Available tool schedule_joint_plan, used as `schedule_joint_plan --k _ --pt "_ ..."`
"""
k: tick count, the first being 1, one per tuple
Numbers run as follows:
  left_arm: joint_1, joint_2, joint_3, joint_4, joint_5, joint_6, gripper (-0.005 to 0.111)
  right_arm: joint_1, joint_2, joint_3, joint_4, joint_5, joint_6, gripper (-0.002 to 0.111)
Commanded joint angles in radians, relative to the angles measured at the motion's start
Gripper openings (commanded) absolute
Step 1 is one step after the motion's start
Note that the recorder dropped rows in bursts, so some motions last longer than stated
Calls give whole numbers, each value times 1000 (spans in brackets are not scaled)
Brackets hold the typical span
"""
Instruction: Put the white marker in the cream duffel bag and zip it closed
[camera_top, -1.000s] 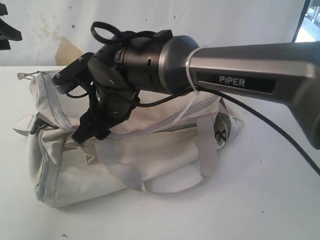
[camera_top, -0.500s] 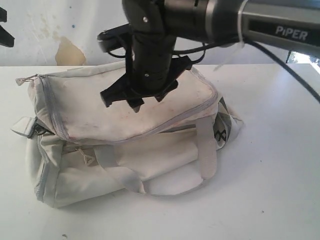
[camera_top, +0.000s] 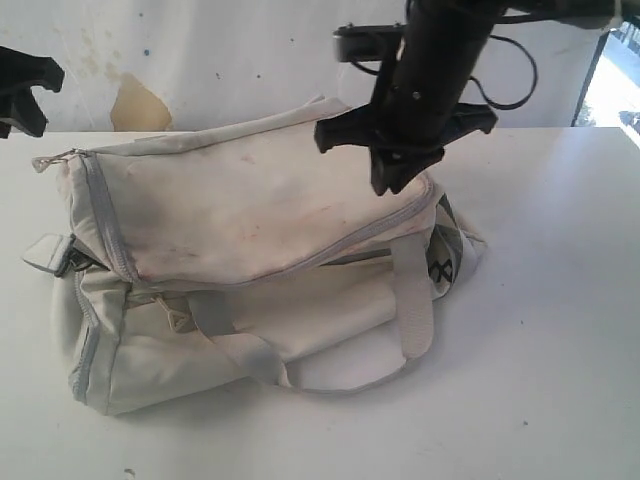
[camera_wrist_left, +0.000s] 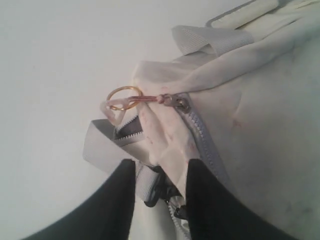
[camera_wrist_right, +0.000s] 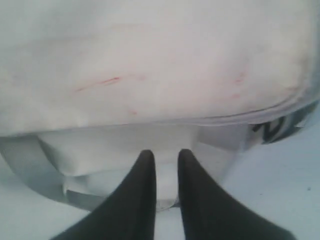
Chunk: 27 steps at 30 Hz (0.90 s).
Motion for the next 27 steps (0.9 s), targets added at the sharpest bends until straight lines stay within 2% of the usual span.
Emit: schedule_joint_plan --k 1,4,8,15,18,20,23,27 --pt "-10 -9 -4 40 27 -76 23 -109 -11 -7 4 4 -14 0" --pt "-10 -9 -4 40 31 -70 10 -207 -11 4 2 4 -17 0" --pt "-10 -9 -4 40 28 -70 0 -298 -12 44 -4 4 -49 0" --pt "-8 -1 20 54 8 -70 0 -440 -35 164 -8 4 -96 0" --pt "0 -1 48 52 -3 -76 0 -447 -58 183 -28 -7 -115 0" --pt "40 -3 48 34 17 -96 0 -447 -93 213 -46 -26 -122 0" --pt "64 -3 48 34 45 -88 0 -447 -127 240 -54 -52 -122 0" --pt "64 -3 48 39 54 -48 0 -447 -192 295 -74 -60 -122 0"
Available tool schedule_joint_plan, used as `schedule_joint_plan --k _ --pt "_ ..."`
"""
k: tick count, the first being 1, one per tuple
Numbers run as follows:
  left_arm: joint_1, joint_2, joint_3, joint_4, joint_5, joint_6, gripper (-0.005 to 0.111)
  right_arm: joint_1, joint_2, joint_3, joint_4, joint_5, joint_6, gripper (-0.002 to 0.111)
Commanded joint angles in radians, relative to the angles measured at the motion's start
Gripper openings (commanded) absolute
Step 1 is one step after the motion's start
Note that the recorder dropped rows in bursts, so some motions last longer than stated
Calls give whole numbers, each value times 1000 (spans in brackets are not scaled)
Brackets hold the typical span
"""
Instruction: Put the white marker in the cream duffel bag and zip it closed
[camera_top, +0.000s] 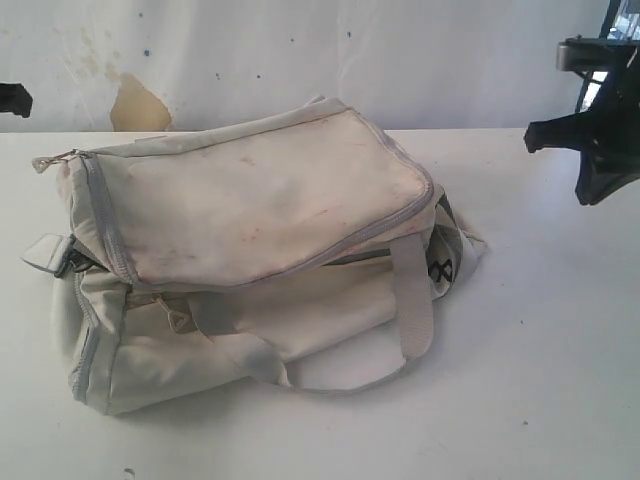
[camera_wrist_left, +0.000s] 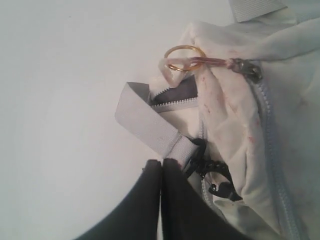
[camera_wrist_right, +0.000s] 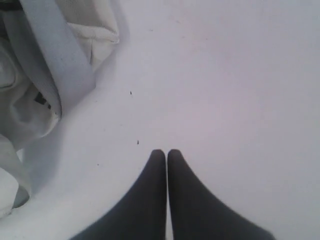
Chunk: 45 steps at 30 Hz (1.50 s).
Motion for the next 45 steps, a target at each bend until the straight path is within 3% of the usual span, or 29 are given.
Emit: schedule_joint_plan --k 1,14,23,45 --pt "1 -5 0 -1 8 22 0 -5 -73 66 -23 -7 -8 0" --pt "1 -251 0 3 20 28 0 -5 -396 228 -45 -49 0 0" --pt "1 -554 0 3 21 45 0 -5 -732 245 -80 -45 -7 0" --pt "1 -1269 0 5 187 56 0 -2 -1560 245 -106 55 -52 0"
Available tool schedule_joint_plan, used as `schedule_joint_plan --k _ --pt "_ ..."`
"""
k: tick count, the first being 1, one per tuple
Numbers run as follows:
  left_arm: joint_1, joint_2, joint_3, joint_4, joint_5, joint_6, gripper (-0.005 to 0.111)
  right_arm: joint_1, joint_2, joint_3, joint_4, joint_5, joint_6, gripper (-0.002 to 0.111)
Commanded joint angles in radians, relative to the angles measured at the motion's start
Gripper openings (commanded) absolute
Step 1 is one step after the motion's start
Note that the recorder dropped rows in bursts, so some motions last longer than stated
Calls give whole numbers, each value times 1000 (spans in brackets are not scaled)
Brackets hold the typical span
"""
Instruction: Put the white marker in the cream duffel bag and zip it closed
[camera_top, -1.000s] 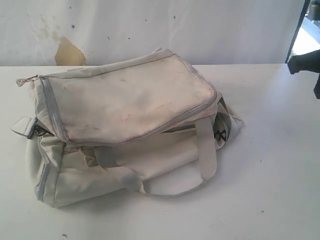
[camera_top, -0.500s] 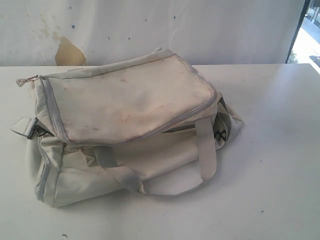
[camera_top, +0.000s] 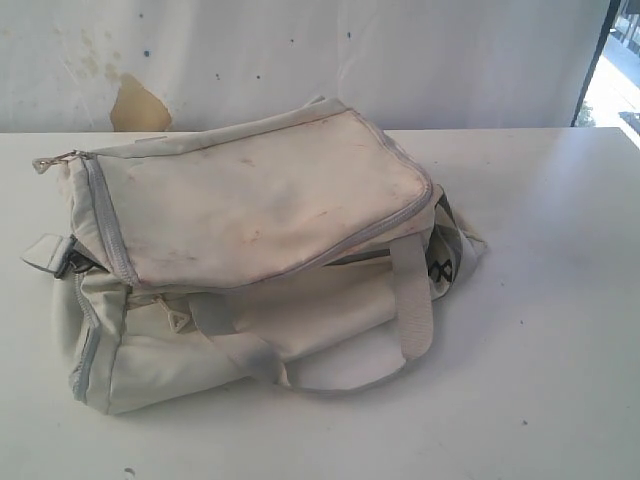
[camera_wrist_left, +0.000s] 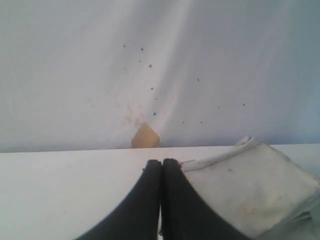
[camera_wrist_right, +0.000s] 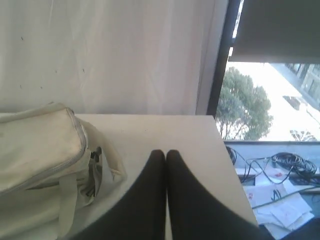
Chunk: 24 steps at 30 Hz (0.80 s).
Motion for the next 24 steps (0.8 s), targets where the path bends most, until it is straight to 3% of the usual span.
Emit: schedule_joint_plan --k 1,7,12,24 --pt "1 -105 2 5 14 0 0 -2 -137 5 -24 9 -5 0" --pt "1 -258 2 107 14 -61 0 -2 -307 5 -69 9 -5 0" --pt "1 -353 2 198 14 -95 0 -2 -313 -11 -78 9 -3 0" --pt "1 -406 -21 307 14 -108 0 -2 -313 -5 -69 9 -3 0"
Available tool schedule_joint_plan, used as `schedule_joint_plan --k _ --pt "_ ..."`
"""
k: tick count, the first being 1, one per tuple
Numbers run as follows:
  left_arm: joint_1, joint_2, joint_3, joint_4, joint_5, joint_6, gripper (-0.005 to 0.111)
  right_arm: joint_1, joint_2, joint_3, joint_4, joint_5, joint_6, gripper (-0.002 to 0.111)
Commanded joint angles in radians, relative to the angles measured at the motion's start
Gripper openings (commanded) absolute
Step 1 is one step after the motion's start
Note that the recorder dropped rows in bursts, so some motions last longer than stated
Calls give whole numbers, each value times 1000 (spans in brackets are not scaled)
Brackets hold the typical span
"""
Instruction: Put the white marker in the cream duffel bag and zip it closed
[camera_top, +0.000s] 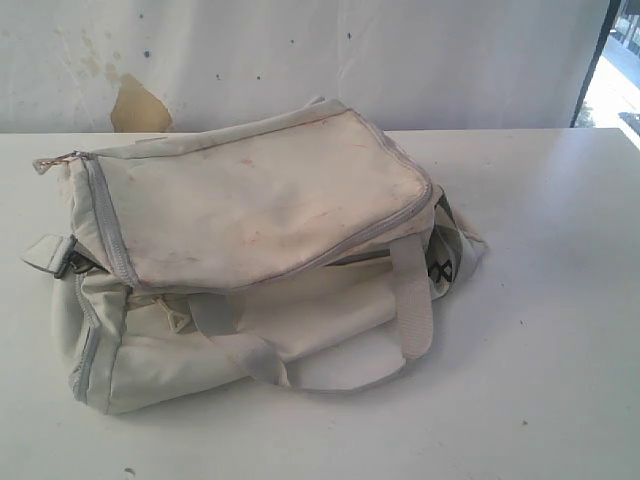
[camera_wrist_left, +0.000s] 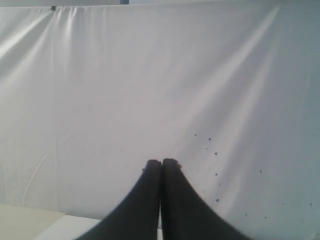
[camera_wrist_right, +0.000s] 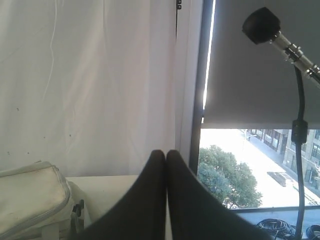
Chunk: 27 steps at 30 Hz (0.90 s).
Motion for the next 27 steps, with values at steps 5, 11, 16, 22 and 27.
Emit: schedule_joint_plan --k 5,11,16,22,27 --pt "-1 0 -3 14 2 -3 0 -2 3 2 2 -4 -3 0" --pt "-1 0 91 11 2 2 0 -2 3 58 2 -4 -3 0" --pt "-1 0 248 11 -13 2 0 -2 3 143 2 -15 -3 0" --pt "-1 0 484 11 -155 -8 0 -2 3 281 2 -148 -3 0" --pt "-1 0 696 9 -345 -8 0 -2 3 423 2 -310 -3 0"
